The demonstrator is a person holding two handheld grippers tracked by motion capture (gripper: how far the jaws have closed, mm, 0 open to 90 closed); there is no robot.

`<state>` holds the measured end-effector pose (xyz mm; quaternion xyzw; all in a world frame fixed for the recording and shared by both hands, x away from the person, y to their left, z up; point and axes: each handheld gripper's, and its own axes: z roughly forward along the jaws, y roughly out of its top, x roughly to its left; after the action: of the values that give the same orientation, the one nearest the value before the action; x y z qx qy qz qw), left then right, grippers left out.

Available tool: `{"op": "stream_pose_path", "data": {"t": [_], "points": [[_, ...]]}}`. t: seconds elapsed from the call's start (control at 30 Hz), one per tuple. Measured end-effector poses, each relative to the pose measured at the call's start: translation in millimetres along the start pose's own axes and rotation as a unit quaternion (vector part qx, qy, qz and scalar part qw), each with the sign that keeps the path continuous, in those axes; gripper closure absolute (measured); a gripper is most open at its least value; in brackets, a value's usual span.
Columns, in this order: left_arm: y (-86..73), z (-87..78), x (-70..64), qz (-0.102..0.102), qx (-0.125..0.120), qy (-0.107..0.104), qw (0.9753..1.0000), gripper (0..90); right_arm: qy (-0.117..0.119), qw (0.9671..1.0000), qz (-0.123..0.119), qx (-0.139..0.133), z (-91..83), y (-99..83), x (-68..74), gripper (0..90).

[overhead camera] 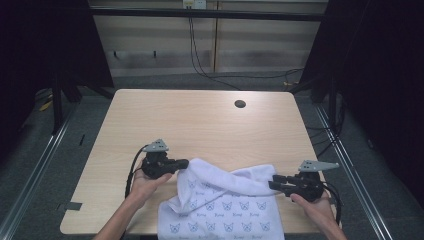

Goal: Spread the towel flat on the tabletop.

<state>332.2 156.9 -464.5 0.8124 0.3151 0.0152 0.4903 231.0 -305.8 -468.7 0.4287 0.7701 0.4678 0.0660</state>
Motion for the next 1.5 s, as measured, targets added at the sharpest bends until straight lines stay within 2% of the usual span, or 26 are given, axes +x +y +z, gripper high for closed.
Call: {"op": "stream_pose_path", "data": {"t": [0.07, 0.17, 0.23, 0.3, 0.33, 0.4, 0.5, 0.6, 0.63, 0.73, 0.83, 0.93, 1.03, 1.07, 1.13, 1.17, 1.2, 1.23, 1.27, 1.3, 1.33, 1.37, 1.43, 1.47, 1.5], "points": [[-0.7, -5.4, 7.4, -0.009, -0.007, 0.005, 0.9999, 87.1, -0.012, 0.9999, 0.002, -0.001, -2.4, -4.3, -6.4, 57.2], [0.6, -8.5, 13.9, -0.010, -0.006, 0.014, 0.9998, 86.6, -0.035, 0.9992, 0.010, 0.016, 3.6, -8.0, -21.2, 52.5], [0.5, -10.4, 14.9, -0.013, -0.010, 0.012, 0.9998, 85.9, -0.028, 0.9991, 0.022, 0.023, 9.4, -9.2, -29.2, 53.7], [-0.8, -11.6, 14.0, -0.009, -0.007, 0.009, 0.9999, 85.3, -0.024, 0.9992, 0.017, 0.029, 11.6, -10.1, -28.2, 64.3], [-1.7, -12.0, 13.6, -0.008, -0.004, 0.007, 0.9999, 84.9, -0.013, 0.9994, 0.011, 0.030, 11.7, -10.2, -25.8, 67.9], [-3.9, -14.4, 12.4, -0.011, -0.006, 0.002, 0.9999, 84.9, 0.002, 0.9994, 0.000, 0.034, 12.6, -9.7, -19.8, 86.5], [-3.3, -23.0, 9.8, -0.005, -0.014, 0.004, 0.9999, 85.4, 0.004, 0.9998, -0.005, 0.017, 8.3, -4.0, -15.0, 88.2], [3.5, -29.9, 11.4, 0.002, -0.023, 0.010, 0.9997, 86.0, 0.000, 0.9996, -0.007, -0.029, -5.0, 15.7, -15.5, 88.5], [6.3, -32.2, 13.1, -0.002, -0.030, 0.013, 0.9995, 86.1, -0.005, 0.9992, -0.008, -0.038, -7.5, 21.7, -16.7, 88.5], [22.7, -39.4, 21.5, -0.002, -0.050, 0.027, 0.9984, 86.7, -0.014, 0.9972, -0.010, -0.073, -10.5, 53.8, -25.1, 88.5], [43.0, -46.2, 32.1, 0.002, -0.067, 0.049, 0.9966, 87.2, -0.020, 0.9959, -0.025, -0.085, -5.1, 88.8, -30.0, 88.5], [61.0, -49.3, 43.5, 0.006, -0.070, 0.066, 0.9953, 87.4, -0.026, 0.9952, -0.039, -0.086, 5.0, 122.3, -32.2, 88.6], [77.9, -50.0, 57.1, 0.005, -0.074, 0.084, 0.9937, 87.4, -0.032, 0.9945, -0.041, -0.091, 15.5, 145.5, -39.3, 88.6], [81.6, -49.9, 61.8, 0.004, -0.074, 0.089, 0.9933, 87.4, -0.041, 0.9943, -0.042, -0.089, 20.8, 153.6, -43.7, 88.5], [85.5, -47.4, 69.5, -0.003, -0.081, 0.097, 0.9920, 86.9, -0.053, 0.9943, -0.033, -0.086, 29.2, 163.0, -53.7, 88.5], [85.9, -44.4, 74.4, -0.015, -0.088, 0.100, 0.9910, 86.2, -0.057, 0.9942, -0.028, -0.086, 32.0, 165.6, -57.8, 88.5], [85.7, -43.0, 76.8, -0.020, -0.091, 0.104, 0.9902, 82.1, -0.065, 0.9939, -0.027, -0.085, 36.1, 168.9, -63.1, 88.3], [84.8, -41.0, 79.5, -0.032, -0.098, 0.117, 0.9878, 78.1, -0.075, 0.9931, -0.027, -0.086, 38.2, 170.3, -65.9, 87.5], [83.6, -40.3, 81.7, -0.039, -0.101, 0.115, 0.9874, 71.7, -0.092, 0.9915, -0.019, -0.090, 40.6, 170.9, -70.1, 79.6], [82.3, -40.1, 82.4, -0.041, -0.101, 0.116, 0.9872, 70.0, -0.110, 0.9894, -0.011, -0.094, 41.9, 170.8, -72.8, 71.5], [79.9, -39.6, 82.2, -0.041, -0.099, 0.118, 0.9872, 70.0, -0.121, 0.9881, -0.003, -0.095, 42.0, 170.1, -74.7, 70.4], [76.0, -39.2, 82.2, -0.039, -0.090, 0.113, 0.9888, 70.0, -0.115, 0.9884, 0.003, -0.099, 41.6, 168.3, -76.9, 69.6], [69.1, -37.9, 80.7, -0.032, -0.076, 0.111, 0.9904, 70.3, -0.120, 0.9885, 0.004, -0.093, 41.3, 162.8, -77.8, 66.3], [66.6, -37.4, 79.8, -0.032, -0.071, 0.106, 0.9914, 70.3, -0.113, 0.9904, -0.004, -0.081, 41.6, 158.2, -77.5, 66.7], [62.0, -36.6, 77.8, -0.030, -0.065, 0.098, 0.9926, 70.3, -0.111, 0.9909, -0.008, -0.076, 41.4, 155.1, -76.3, 66.6]]}}
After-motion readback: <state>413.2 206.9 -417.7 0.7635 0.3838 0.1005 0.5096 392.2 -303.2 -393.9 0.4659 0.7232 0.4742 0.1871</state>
